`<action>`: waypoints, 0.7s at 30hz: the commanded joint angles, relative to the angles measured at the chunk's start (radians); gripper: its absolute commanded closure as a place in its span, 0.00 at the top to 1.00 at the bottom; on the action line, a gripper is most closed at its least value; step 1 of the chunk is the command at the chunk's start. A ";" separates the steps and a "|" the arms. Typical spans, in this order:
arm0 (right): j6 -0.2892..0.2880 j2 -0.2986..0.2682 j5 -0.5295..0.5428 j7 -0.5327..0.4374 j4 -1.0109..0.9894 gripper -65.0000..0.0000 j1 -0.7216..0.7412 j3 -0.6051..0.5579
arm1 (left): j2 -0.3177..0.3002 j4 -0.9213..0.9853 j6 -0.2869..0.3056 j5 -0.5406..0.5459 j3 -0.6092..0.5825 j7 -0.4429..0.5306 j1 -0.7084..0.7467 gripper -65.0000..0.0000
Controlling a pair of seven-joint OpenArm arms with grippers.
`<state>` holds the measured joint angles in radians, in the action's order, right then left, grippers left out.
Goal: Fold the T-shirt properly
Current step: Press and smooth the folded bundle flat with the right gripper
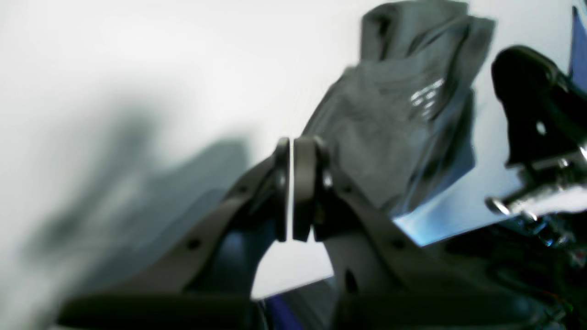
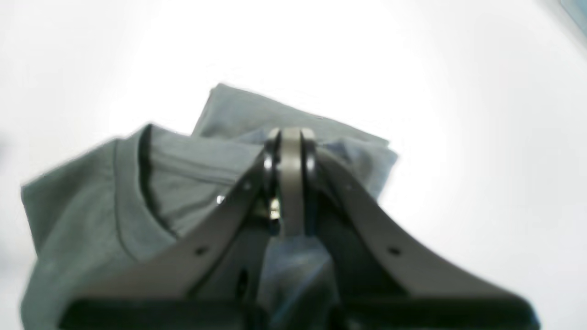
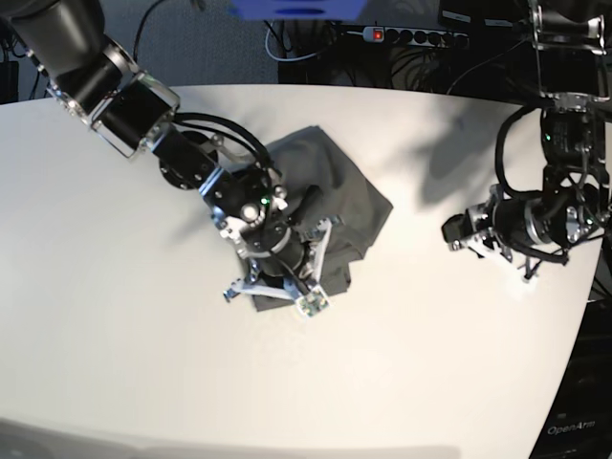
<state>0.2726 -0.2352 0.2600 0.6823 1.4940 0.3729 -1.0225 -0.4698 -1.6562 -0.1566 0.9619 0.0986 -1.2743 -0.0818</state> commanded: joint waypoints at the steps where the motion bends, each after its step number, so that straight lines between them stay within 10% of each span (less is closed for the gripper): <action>1: -0.002 0.000 -0.017 -0.042 -0.006 0.00 0.022 0.008 | -0.013 -0.017 0.004 0.016 0.013 0.009 -0.017 0.03; 21: -0.226 0.004 -0.015 -0.434 -0.496 0.00 -0.018 0.212 | -0.016 -0.035 0.002 0.015 0.016 0.009 -0.020 0.03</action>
<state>0.0292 -0.2157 0.2527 0.1856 1.0035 0.3447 -0.8162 -0.4709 -1.6756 -0.1574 0.9623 0.1066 -1.2728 -0.0818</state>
